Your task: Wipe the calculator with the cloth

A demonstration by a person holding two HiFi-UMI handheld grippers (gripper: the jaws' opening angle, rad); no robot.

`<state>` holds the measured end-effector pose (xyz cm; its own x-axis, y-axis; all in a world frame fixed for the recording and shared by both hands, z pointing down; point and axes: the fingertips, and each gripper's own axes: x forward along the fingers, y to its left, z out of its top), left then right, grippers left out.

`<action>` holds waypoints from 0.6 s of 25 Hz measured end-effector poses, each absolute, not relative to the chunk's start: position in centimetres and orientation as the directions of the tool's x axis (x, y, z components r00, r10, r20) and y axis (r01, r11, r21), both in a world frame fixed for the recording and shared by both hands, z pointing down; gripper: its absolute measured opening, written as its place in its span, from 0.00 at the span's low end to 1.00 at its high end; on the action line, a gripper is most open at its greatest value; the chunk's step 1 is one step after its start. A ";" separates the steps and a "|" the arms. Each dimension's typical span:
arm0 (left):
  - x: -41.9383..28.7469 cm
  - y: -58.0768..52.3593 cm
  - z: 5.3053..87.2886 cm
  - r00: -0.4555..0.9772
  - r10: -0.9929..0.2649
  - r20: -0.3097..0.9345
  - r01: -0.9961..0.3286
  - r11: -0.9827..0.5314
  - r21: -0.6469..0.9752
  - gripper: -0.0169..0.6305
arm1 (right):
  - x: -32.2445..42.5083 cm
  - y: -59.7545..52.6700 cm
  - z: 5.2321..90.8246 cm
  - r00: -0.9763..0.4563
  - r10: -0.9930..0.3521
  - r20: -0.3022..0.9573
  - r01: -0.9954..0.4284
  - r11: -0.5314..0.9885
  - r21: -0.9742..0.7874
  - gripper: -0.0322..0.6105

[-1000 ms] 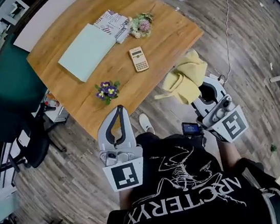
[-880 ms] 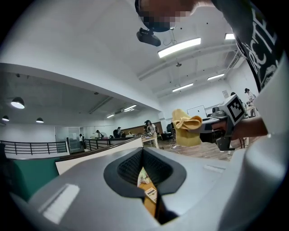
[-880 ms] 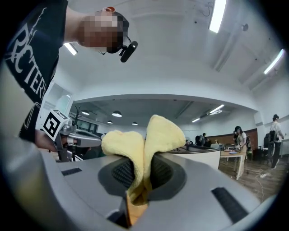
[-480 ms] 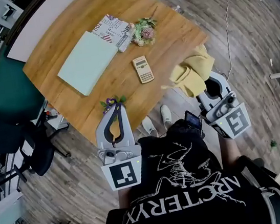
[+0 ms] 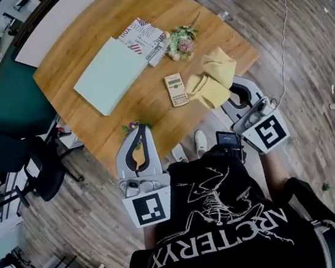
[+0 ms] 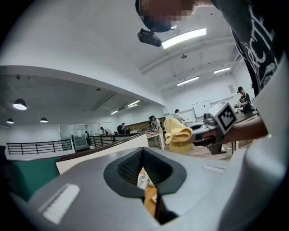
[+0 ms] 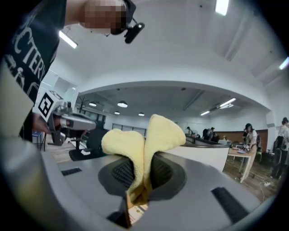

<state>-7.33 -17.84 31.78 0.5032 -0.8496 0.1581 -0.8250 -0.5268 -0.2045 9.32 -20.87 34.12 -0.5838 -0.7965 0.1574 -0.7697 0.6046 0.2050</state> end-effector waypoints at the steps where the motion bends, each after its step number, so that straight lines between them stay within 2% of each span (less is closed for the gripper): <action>1: -7.5 -17.9 31.8 0.493 -0.855 0.161 -0.830 -0.518 -0.207 0.04 | 8.9 -21.9 35.9 -0.582 -0.778 0.237 -0.753 0.626 0.204 0.14; 5: -8.3 -18.0 32.0 0.448 -0.878 0.169 -0.854 -0.476 -0.211 0.04 | 6.3 -27.8 45.2 -0.560 -0.673 0.482 -0.662 0.714 0.228 0.14; 9: -9.4 -17.6 32.0 0.394 -0.901 0.182 -0.878 -0.428 -0.216 0.04 | 4.2 -32.0 56.5 -0.446 -0.526 0.724 -0.507 0.815 0.279 0.14; 15: -12.0 -16.5 32.5 0.293 -0.930 0.221 -0.912 -0.341 -0.227 0.04 | 2.4 -35.8 68.0 -0.272 -0.387 0.881 -0.324 0.899 0.295 0.14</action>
